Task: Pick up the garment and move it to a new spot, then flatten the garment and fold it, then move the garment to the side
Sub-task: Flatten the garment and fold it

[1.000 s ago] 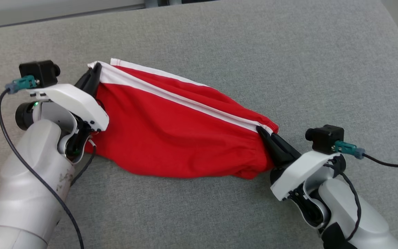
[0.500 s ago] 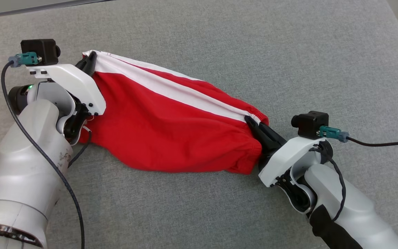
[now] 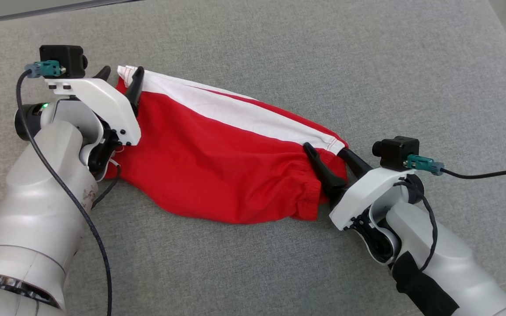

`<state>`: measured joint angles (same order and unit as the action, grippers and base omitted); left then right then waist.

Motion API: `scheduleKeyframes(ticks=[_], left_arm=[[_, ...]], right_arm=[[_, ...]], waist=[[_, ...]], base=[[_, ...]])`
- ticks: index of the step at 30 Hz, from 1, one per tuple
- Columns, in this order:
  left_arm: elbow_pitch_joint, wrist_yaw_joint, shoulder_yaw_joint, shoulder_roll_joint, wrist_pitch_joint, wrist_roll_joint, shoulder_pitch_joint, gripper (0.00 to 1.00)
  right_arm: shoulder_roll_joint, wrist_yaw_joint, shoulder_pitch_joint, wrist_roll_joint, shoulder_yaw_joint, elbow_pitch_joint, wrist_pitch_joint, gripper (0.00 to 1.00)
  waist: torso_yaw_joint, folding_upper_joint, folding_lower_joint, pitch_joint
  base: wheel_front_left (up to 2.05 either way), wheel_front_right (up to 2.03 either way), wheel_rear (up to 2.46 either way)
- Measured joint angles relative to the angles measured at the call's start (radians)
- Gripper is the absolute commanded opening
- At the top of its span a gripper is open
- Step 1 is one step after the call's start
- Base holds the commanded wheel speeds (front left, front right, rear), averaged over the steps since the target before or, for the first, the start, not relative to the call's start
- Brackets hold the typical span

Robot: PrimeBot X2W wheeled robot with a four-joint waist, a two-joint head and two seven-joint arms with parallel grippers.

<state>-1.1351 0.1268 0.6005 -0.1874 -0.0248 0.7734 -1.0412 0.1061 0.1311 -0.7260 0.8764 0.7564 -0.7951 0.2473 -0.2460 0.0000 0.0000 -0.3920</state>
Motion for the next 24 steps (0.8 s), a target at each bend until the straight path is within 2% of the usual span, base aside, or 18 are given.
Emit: scheduleKeyframes(ticks=[5, 11, 24], left_arm=[[0.039, 0.001, 0.036, -0.004, 0.025, 0.023, 0.015, 1.00], [0.097, 0.001, 0.070, -0.041, 0.025, 0.064, 0.085, 1.00], [0.188, 0.001, 0.093, -0.068, 0.048, 0.181, 0.235, 1.00]], right_arm=[[0.020, 0.000, 0.009, 0.009, 0.011, -0.013, 0.004, 1.00], [0.065, 0.000, 0.049, 0.020, 0.004, 0.001, 0.009, 1.00], [0.160, 0.000, 0.165, 0.014, -0.076, 0.089, 0.007, 1.00]], waist=[[0.009, 0.0000, 0.0000, 0.022], [0.024, 0.0000, 0.0000, 0.059], [0.049, 0.0000, 0.0000, 0.100]], base=[[0.00, 0.00, 0.00], [0.00, 0.00, 0.00], [0.00, 0.00, 0.00]])
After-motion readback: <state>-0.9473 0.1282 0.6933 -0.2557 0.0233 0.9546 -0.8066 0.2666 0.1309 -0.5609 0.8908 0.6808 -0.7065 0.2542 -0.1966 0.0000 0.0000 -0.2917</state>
